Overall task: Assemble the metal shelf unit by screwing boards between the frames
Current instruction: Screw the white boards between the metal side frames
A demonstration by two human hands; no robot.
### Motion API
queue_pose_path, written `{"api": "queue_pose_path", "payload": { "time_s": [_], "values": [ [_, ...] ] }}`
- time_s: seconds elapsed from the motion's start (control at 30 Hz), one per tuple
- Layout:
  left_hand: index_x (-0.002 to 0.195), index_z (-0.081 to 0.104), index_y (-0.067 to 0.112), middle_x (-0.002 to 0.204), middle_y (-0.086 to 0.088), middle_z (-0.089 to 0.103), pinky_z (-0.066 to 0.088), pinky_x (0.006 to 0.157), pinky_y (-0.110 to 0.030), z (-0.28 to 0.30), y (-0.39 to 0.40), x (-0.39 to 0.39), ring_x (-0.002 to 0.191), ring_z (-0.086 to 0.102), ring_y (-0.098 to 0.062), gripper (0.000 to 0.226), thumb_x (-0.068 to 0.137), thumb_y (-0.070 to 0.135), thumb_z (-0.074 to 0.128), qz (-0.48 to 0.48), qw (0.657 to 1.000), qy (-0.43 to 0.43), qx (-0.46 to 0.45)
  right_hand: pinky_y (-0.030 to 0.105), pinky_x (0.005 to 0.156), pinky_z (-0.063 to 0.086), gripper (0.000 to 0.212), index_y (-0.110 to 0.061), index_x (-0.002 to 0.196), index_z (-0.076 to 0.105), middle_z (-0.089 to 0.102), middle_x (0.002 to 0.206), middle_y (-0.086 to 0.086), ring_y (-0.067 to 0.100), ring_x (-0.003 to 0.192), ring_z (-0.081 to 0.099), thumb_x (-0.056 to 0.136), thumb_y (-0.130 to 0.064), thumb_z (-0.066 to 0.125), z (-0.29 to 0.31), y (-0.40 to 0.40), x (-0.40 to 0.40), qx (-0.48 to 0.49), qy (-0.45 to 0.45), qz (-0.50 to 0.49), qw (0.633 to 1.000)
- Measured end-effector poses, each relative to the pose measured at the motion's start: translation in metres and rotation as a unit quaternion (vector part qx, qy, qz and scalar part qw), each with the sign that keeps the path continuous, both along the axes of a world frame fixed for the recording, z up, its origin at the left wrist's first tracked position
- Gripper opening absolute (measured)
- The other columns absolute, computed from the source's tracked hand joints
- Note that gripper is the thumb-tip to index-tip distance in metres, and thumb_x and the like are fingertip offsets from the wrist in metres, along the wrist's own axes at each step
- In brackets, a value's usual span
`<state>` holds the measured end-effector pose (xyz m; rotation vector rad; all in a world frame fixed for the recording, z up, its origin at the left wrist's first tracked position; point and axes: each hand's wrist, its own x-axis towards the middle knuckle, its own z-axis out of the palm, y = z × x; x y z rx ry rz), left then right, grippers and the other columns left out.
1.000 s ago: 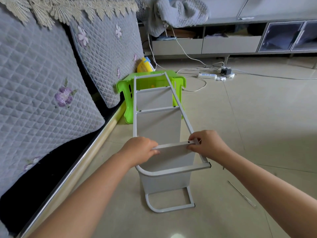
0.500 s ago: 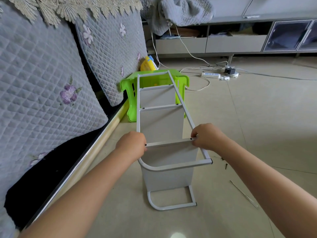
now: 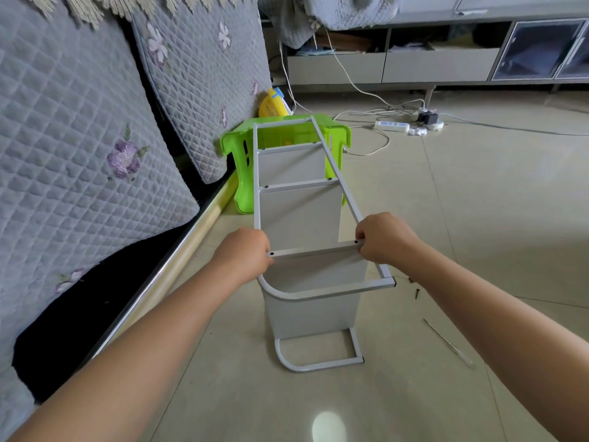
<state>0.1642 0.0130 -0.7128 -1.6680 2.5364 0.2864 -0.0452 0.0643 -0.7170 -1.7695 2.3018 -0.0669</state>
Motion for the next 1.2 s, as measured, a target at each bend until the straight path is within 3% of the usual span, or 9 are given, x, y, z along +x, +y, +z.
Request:
{"api": "queue_pose_path", "payload": {
  "time_s": [0.13, 0.27, 0.57, 0.67, 0.8, 0.93, 1.03, 1.1, 1.2],
  "values": [
    [0.062, 0.049, 0.011, 0.073, -0.009, 0.053, 0.033, 0.059, -0.025, 0.000, 0.001, -0.002, 0.074, 0.053, -0.027, 0.032, 0.089, 0.025, 0.058, -0.005, 1.000, 0.003, -0.006, 0.019, 0.048, 0.034, 0.025, -0.009, 0.095, 0.067, 0.063, 0.099, 0.009, 0.026, 0.088, 0.059, 0.078, -0.003, 0.048, 0.000, 0.001, -0.004, 0.001, -0.007, -0.002, 1.000],
    [0.066, 0.054, 0.011, 0.070, -0.007, 0.052, 0.033, 0.059, -0.025, -0.002, 0.003, -0.005, 0.076, 0.054, -0.027, 0.027, 0.089, 0.025, 0.058, 0.002, 1.000, 0.012, -0.004, 0.018, 0.047, 0.033, 0.027, -0.007, 0.097, 0.066, 0.063, 0.100, 0.011, 0.025, 0.082, 0.056, 0.078, -0.002, 0.048, 0.001, 0.003, -0.007, -0.001, -0.007, -0.004, 1.000],
    [0.092, 0.073, 0.006, 0.087, -0.012, 0.068, 0.042, 0.065, -0.025, -0.003, 0.002, -0.002, 0.089, 0.062, -0.026, 0.018, 0.085, 0.019, 0.061, 0.021, 0.997, 0.068, 0.002, 0.021, 0.049, 0.034, 0.024, -0.008, 0.101, 0.064, 0.061, 0.099, 0.009, 0.023, 0.081, 0.052, 0.082, -0.006, 0.049, 0.004, 0.004, -0.006, 0.006, 0.015, 0.014, 1.000],
    [0.092, 0.073, 0.007, 0.088, -0.011, 0.069, 0.044, 0.067, -0.026, -0.003, 0.003, -0.002, 0.088, 0.063, -0.025, 0.018, 0.085, 0.020, 0.062, 0.024, 0.997, 0.072, 0.008, 0.018, 0.051, 0.037, 0.020, -0.012, 0.098, 0.068, 0.064, 0.099, 0.005, 0.020, 0.083, 0.056, 0.082, -0.010, 0.057, 0.005, 0.002, -0.011, -0.011, -0.033, -0.003, 0.999],
    [0.084, 0.070, 0.006, 0.087, -0.011, 0.068, 0.047, 0.069, -0.028, 0.000, 0.002, -0.004, 0.089, 0.063, -0.026, 0.019, 0.085, 0.022, 0.061, 0.015, 0.999, 0.047, 0.015, 0.013, 0.047, 0.033, 0.020, -0.014, 0.099, 0.070, 0.052, 0.073, -0.008, 0.010, 0.067, 0.048, 0.080, -0.014, 0.064, 0.005, 0.006, -0.015, -0.049, -0.093, -0.026, 0.994],
    [0.054, 0.041, 0.012, 0.061, -0.004, 0.045, 0.042, 0.064, -0.030, 0.001, 0.004, -0.010, 0.079, 0.057, -0.030, 0.038, 0.087, 0.020, 0.058, 0.013, 1.000, -0.007, 0.009, 0.009, 0.054, 0.033, 0.023, -0.013, 0.101, 0.070, 0.050, 0.076, -0.006, 0.012, 0.077, 0.048, 0.078, -0.015, 0.068, 0.001, 0.013, -0.019, -0.089, -0.155, -0.053, 0.983],
    [0.062, 0.050, 0.006, 0.071, -0.014, 0.053, 0.047, 0.070, -0.033, 0.003, 0.005, -0.012, 0.089, 0.061, -0.033, 0.029, 0.087, 0.020, 0.057, 0.010, 1.000, -0.019, 0.003, 0.013, 0.055, 0.038, 0.022, -0.012, 0.099, 0.071, 0.052, 0.071, -0.007, 0.013, 0.074, 0.051, 0.077, -0.014, 0.070, -0.003, 0.014, -0.020, -0.107, -0.198, -0.078, 0.971],
    [0.072, 0.056, 0.000, 0.083, -0.020, 0.059, 0.048, 0.073, -0.036, 0.004, 0.004, -0.012, 0.091, 0.061, -0.034, 0.025, 0.087, 0.020, 0.058, 0.003, 1.000, -0.024, 0.001, 0.014, 0.054, 0.037, 0.023, -0.012, 0.102, 0.070, 0.057, 0.083, -0.002, 0.012, 0.077, 0.050, 0.079, -0.015, 0.068, -0.002, 0.015, -0.019, -0.099, -0.179, -0.071, 0.976],
    [0.060, 0.048, 0.009, 0.067, -0.007, 0.050, 0.044, 0.066, -0.030, 0.005, 0.003, -0.011, 0.079, 0.058, -0.030, 0.033, 0.088, 0.024, 0.058, 0.004, 0.999, -0.041, 0.014, 0.016, 0.061, 0.039, 0.025, -0.014, 0.109, 0.067, 0.063, 0.099, 0.003, 0.018, 0.090, 0.057, 0.086, -0.018, 0.060, 0.005, 0.015, -0.015, -0.048, -0.094, -0.016, 0.994]
  ]
}}
